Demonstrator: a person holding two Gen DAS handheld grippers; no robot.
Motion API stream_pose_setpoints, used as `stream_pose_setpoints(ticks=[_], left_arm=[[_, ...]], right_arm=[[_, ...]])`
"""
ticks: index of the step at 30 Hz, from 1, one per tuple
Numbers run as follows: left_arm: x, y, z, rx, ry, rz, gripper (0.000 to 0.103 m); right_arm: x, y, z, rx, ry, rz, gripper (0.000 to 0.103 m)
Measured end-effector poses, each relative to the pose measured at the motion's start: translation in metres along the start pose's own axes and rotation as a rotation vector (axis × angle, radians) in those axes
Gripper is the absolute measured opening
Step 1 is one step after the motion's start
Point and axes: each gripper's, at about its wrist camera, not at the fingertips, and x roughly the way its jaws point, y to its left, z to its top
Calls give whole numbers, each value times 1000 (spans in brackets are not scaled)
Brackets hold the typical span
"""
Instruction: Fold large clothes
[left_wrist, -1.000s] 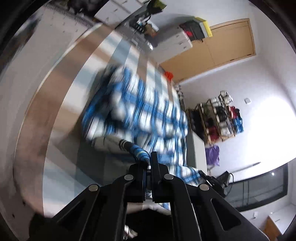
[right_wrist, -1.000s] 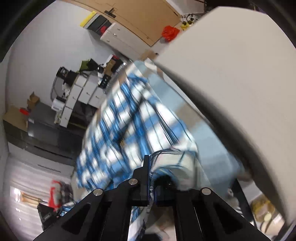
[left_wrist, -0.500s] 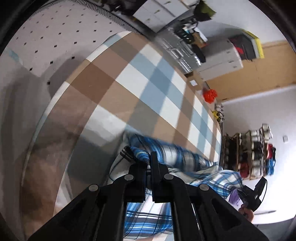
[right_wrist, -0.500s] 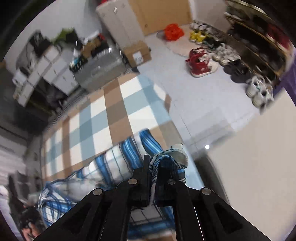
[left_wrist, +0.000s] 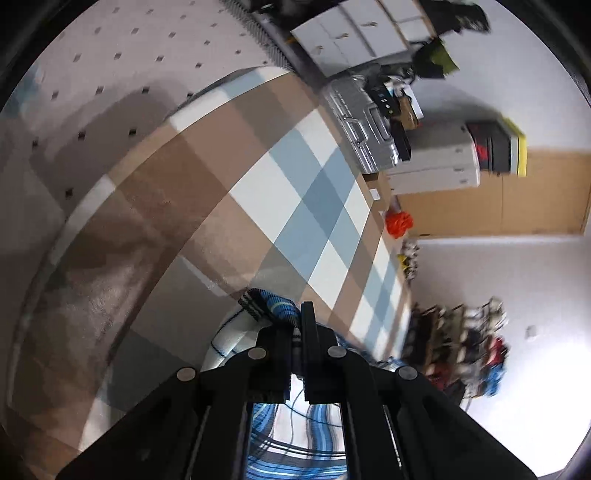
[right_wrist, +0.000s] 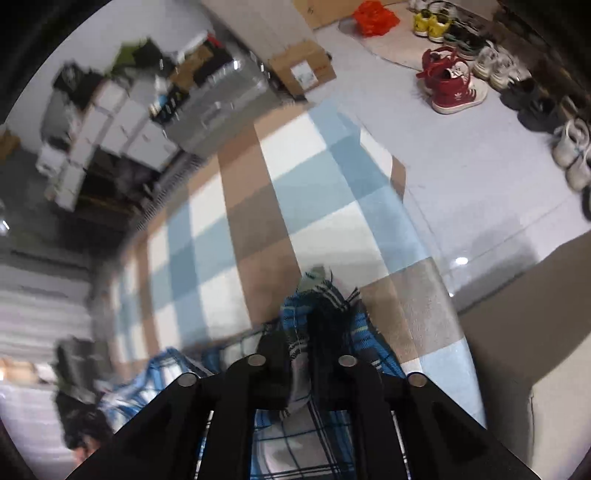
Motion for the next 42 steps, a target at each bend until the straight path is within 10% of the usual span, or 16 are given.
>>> stream_pose_setpoints(ticks=[2,3,8,12,19,22,25,30,36,42], left_arm=[[-5,2,-1,-13,-16,0,0],[-7,-1,-2,-6,-20,-6,0],[-25,-22,0,52,-65,-7,10],[-60,-36,2,82,-225,-15,69],[-55,-50,-38,245,-143,139,69],[-25,-46,-83,371,-2,243,69],[-15,-29,-116,428,41,338,69],[-25,22,-146,294,57,199,69],[-22,55,-142,113,14,7,69],[-6,56,-131,50,-39,27,69]], right_arm=[[-13,-20,-5,121,-50,148,88],[-22,-34,-9,216,-84,273,102],[-52,-28,-25,138,-170,232,103],[-55,11,-63,-91,-122,124,103],[7,54,-144,-639,-66,-420,103],[27,27,-147,-593,-19,-556,102],[10,5,-138,-456,-34,-433,101],[-34,-23,-141,-304,-92,-225,102],[-50,-54,-194,20,-10,417,103],[1,-68,-208,218,67,464,103]])
